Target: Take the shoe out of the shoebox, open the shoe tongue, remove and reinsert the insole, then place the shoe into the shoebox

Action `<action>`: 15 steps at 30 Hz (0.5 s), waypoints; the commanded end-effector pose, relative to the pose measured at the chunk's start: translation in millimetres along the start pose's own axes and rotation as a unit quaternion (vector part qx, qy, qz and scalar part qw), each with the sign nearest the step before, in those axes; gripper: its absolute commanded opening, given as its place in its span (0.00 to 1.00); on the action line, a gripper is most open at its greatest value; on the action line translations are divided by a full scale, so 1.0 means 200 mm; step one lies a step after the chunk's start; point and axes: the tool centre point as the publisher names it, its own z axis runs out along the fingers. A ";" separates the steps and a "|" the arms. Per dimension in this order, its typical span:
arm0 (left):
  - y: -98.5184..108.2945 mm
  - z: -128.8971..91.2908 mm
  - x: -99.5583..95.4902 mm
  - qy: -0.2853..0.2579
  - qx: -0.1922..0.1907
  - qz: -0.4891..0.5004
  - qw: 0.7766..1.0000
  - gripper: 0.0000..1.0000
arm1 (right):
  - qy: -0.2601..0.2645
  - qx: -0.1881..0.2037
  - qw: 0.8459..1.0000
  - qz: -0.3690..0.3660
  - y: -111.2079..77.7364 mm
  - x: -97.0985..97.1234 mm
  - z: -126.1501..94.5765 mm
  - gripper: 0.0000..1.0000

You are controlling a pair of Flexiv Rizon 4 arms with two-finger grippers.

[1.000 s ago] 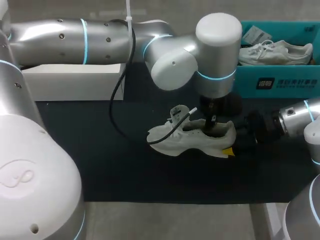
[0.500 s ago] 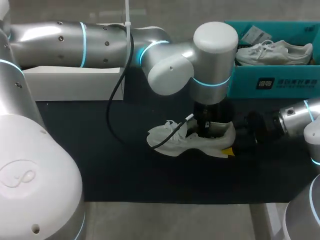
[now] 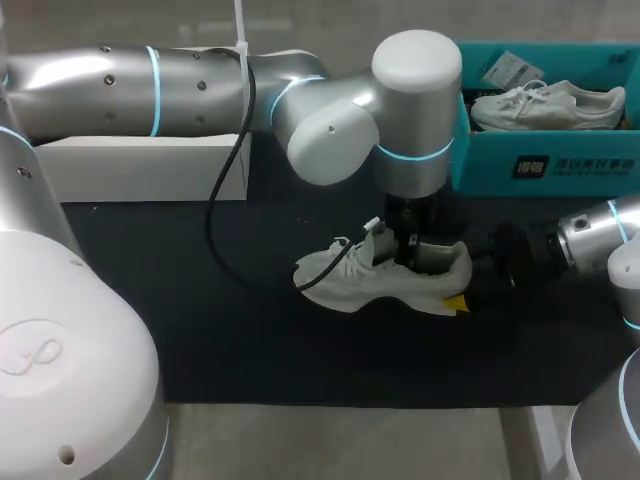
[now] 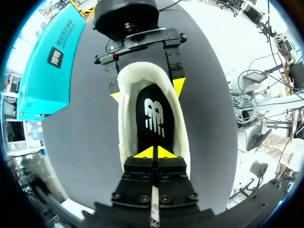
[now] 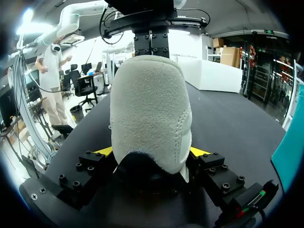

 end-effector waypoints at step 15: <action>-0.01 0.08 0.03 0.012 -0.035 0.006 0.999 0.00 | 0.000 0.002 1.000 0.000 -0.01 0.00 0.00 0.00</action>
